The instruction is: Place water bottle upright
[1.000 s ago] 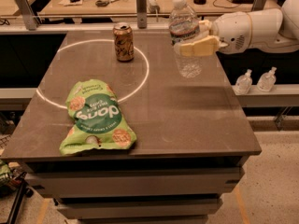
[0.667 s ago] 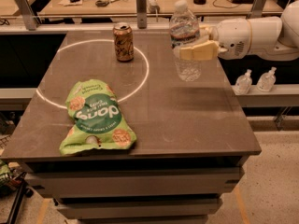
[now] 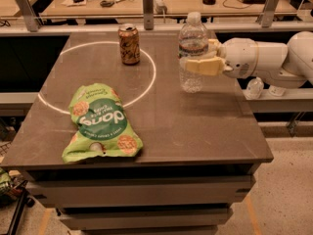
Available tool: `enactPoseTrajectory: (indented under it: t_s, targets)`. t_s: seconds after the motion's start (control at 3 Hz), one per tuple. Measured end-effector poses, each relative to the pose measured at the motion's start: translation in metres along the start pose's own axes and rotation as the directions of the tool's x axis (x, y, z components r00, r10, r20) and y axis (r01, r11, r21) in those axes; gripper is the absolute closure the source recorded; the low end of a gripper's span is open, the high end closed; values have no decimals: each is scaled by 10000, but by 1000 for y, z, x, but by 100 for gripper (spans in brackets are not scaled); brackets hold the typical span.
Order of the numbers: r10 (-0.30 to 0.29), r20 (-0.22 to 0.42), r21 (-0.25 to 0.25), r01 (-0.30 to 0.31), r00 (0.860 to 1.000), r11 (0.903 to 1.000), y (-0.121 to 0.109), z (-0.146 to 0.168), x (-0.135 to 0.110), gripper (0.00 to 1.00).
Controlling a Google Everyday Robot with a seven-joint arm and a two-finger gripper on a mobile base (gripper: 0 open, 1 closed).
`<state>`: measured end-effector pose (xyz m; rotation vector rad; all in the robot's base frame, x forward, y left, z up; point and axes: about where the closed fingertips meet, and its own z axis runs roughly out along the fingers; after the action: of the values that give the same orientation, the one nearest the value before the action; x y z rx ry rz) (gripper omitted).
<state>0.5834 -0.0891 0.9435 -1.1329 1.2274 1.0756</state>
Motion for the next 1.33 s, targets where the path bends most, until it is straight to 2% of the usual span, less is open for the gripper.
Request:
enactPoseTrajectory:
  t_s: [0.33, 1.33]
  targets:
    - [-16, 302, 212, 10, 9995, 9998, 3, -2, 13, 100]
    - [405, 1011, 76, -415, 9941, 9991, 18, 4, 41, 100]
